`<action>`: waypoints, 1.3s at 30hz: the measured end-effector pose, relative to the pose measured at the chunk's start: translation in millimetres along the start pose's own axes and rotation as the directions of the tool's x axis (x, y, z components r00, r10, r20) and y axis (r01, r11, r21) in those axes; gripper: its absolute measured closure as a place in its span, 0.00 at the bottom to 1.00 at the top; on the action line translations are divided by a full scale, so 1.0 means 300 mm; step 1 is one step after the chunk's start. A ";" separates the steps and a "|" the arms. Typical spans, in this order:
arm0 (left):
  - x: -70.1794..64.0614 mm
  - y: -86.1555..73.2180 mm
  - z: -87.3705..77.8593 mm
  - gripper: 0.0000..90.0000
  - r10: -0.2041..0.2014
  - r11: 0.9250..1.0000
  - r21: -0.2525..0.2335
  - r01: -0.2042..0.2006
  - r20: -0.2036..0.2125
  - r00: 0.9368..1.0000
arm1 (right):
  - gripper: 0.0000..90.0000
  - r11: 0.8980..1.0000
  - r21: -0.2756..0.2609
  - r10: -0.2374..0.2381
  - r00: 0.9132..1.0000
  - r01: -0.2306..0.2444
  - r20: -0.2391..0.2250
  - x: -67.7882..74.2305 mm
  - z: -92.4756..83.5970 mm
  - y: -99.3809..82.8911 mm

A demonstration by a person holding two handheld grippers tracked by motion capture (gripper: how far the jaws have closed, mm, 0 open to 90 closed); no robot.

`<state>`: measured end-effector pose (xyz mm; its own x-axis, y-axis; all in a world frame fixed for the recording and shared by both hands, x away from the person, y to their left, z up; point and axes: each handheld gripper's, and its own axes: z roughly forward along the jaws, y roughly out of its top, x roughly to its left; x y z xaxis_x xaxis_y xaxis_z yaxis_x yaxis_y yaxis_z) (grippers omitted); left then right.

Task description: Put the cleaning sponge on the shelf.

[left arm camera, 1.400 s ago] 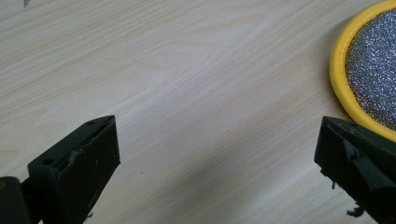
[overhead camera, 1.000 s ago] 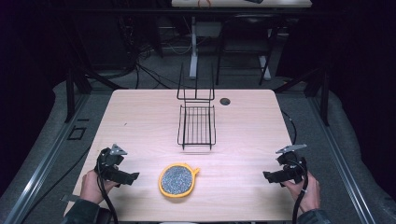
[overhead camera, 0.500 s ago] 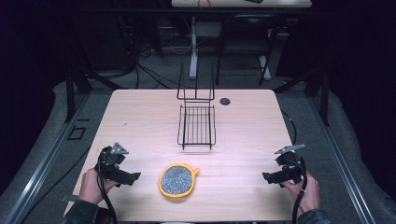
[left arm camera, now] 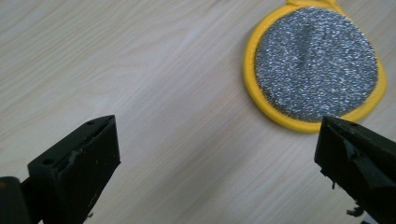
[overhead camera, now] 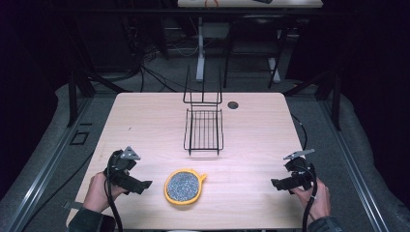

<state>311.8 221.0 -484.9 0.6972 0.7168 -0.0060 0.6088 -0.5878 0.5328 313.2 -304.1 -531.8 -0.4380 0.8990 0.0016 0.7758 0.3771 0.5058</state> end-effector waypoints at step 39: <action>-0.144 0.194 0.074 0.00 0.209 0.971 0.084 -0.223 0.151 0.966 | 0.02 1.000 0.021 -0.015 0.999 0.016 -0.033 0.007 0.014 0.002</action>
<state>325.6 147.4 -472.4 0.8580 0.5131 -0.0228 0.4677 -0.7622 0.4476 314.5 -301.1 -535.0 -0.4643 0.8854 0.0221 0.7783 0.3960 0.4872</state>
